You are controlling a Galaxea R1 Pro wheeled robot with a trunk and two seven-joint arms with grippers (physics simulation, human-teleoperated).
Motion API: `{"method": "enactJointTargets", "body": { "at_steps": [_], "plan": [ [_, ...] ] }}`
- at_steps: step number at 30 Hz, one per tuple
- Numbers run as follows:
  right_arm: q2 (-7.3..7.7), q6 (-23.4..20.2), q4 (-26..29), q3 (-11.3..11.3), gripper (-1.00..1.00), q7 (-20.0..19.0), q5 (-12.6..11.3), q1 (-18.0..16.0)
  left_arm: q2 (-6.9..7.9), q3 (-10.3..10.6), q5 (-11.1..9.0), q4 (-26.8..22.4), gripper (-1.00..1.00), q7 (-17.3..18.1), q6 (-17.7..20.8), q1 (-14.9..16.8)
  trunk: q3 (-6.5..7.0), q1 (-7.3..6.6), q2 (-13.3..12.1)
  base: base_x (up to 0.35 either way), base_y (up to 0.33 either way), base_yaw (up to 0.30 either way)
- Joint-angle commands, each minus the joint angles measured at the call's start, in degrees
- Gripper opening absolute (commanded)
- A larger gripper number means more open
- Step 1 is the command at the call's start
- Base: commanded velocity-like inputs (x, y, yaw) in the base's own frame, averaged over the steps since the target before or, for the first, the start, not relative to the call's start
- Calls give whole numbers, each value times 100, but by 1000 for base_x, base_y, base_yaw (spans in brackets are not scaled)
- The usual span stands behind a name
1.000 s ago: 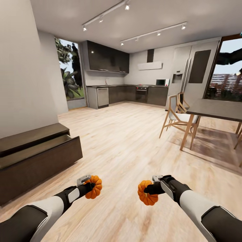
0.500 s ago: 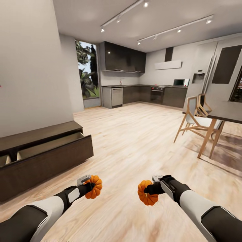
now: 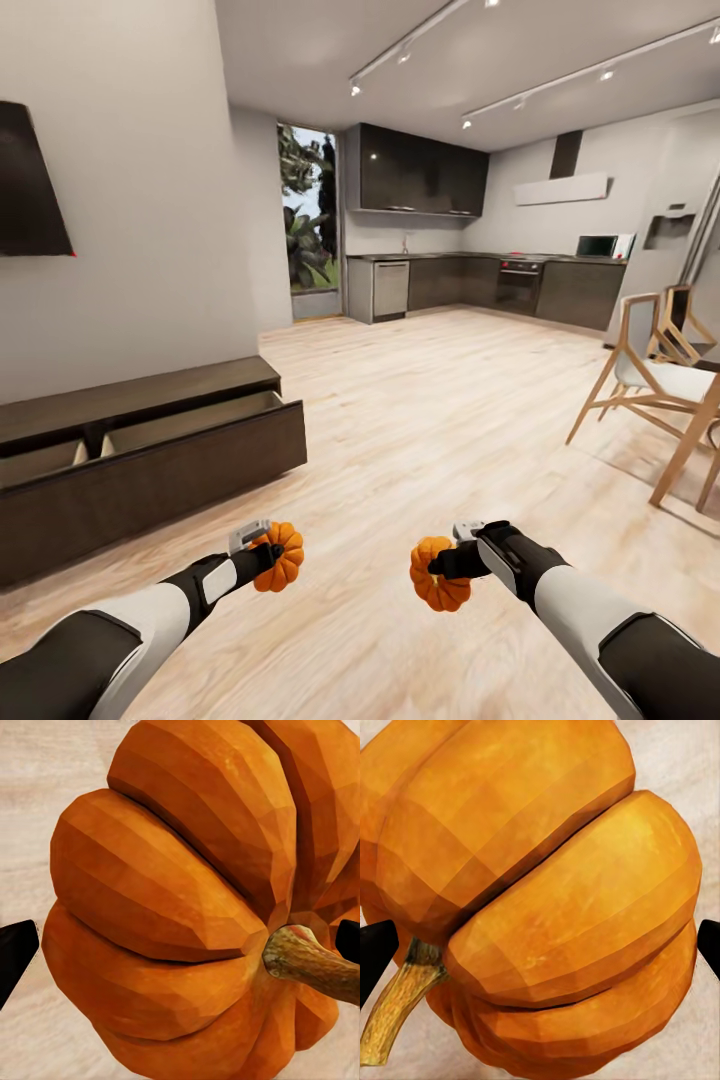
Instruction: Place each of the two pumpkins and all three candles from the living room inside a cabinet in the living room (use any cabinet), then make sure every cabinet is closed, and position the cauldron so it is next to a table in the living room.
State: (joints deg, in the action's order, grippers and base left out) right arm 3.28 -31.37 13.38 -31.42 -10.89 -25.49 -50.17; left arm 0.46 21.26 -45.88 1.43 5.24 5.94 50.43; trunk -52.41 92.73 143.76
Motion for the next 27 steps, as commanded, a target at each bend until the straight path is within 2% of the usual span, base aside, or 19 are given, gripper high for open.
{"method": "enactJointTargets", "body": {
  "at_steps": [1, 17, 27],
  "plan": [
    [6, -27, 12, -5, -100, -36, -6, -2, -4, 45, -61, 15, -100, 31, 13, 8, -6, 0, 3, 126, -168, 293],
    [6, -27, 14, -5, -100, -36, -4, -2, -8, 45, -61, 15, -100, 30, 13, 7, -6, 0, 3, 134, -145, 292],
    [6, -27, 14, -5, -100, -36, -7, -2, -71, 45, -61, 15, -100, 32, 13, 7, -6, 0, 3, 135, -109, 293]
  ]
}}
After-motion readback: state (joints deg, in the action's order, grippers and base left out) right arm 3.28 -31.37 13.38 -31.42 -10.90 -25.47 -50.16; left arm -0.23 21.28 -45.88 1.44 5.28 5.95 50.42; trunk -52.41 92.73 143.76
